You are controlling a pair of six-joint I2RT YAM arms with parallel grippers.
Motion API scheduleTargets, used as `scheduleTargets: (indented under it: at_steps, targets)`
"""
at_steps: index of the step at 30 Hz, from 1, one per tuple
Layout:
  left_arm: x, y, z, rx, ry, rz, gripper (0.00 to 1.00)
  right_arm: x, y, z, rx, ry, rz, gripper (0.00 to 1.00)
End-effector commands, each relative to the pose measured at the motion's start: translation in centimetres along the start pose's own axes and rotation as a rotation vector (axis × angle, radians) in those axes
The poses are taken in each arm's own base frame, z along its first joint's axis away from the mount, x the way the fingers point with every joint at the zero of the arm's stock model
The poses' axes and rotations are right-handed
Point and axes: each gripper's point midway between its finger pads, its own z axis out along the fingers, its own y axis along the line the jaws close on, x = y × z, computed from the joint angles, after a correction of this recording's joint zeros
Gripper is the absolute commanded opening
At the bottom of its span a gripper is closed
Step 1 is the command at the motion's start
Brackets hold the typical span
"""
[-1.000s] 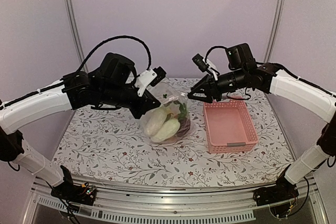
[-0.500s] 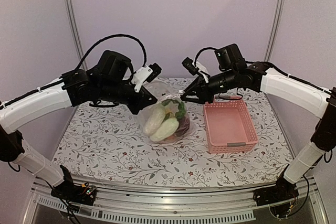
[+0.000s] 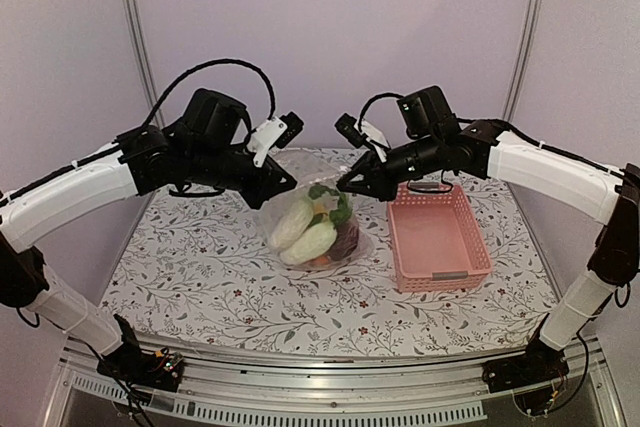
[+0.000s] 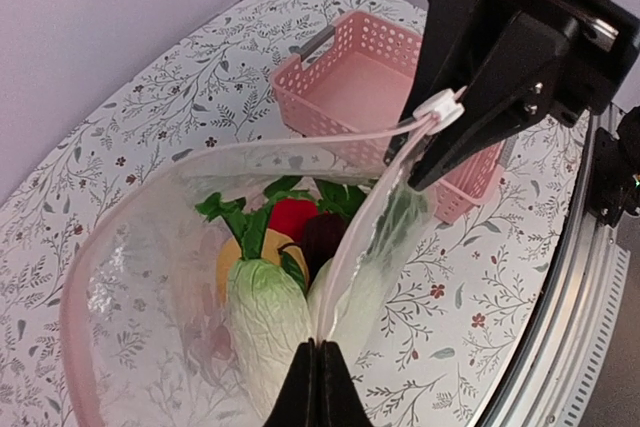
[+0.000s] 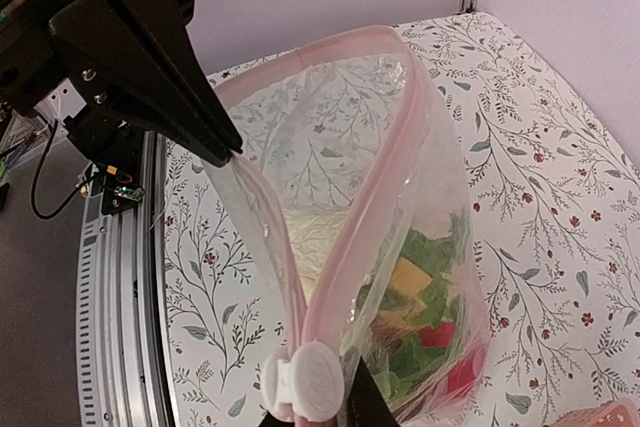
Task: Place the food in the zip-top bag and seal the zipper
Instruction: Hold the zipper food storage bag at the center of the board.
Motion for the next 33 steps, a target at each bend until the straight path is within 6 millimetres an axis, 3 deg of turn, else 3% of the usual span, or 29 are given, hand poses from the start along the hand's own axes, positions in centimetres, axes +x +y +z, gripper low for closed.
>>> scheduleTargets:
  at_steps: [1, 7, 9, 13, 18, 22, 31, 33]
  targets:
    - [-0.5, 0.7, 0.1, -0.001, -0.001, -0.004, 0.00, -2.2, 0.2, -1.2, 0.032, -0.051, -0.038, 0.07]
    - [-0.6, 1.1, 0.2, -0.005, -0.002, -0.010, 0.00, -2.7, 0.7, -2.0, 0.039, -0.062, -0.038, 0.02]
    - [-0.6, 1.2, 0.1, -0.005, -0.005, -0.012, 0.00, -2.7, 0.8, -2.0, 0.038, -0.060, -0.033, 0.13]
    - [-0.7, 1.3, 0.1, -0.002, -0.006, 0.006, 0.00, -2.7, 0.9, -1.9, 0.034, -0.056, -0.029, 0.16]
    - [-0.7, 1.5, 0.2, -0.003, -0.007, 0.007, 0.00, -3.0, 0.9, -1.9, 0.029, -0.059, -0.029, 0.12]
    - [-0.9, 1.8, 0.1, -0.009, -0.011, 0.005, 0.00, -3.0, 0.9, -1.9, 0.034, -0.058, -0.032, 0.03]
    - [-1.3, 2.7, -0.5, -0.028, -0.026, -0.004, 0.00, -3.1, 1.3, -2.4, 0.040, -0.051, -0.044, 0.00]
    - [-2.1, 2.4, -0.9, -0.011, -0.039, -0.006, 0.06, -3.1, 1.6, -2.6, 0.039, -0.049, -0.052, 0.00]
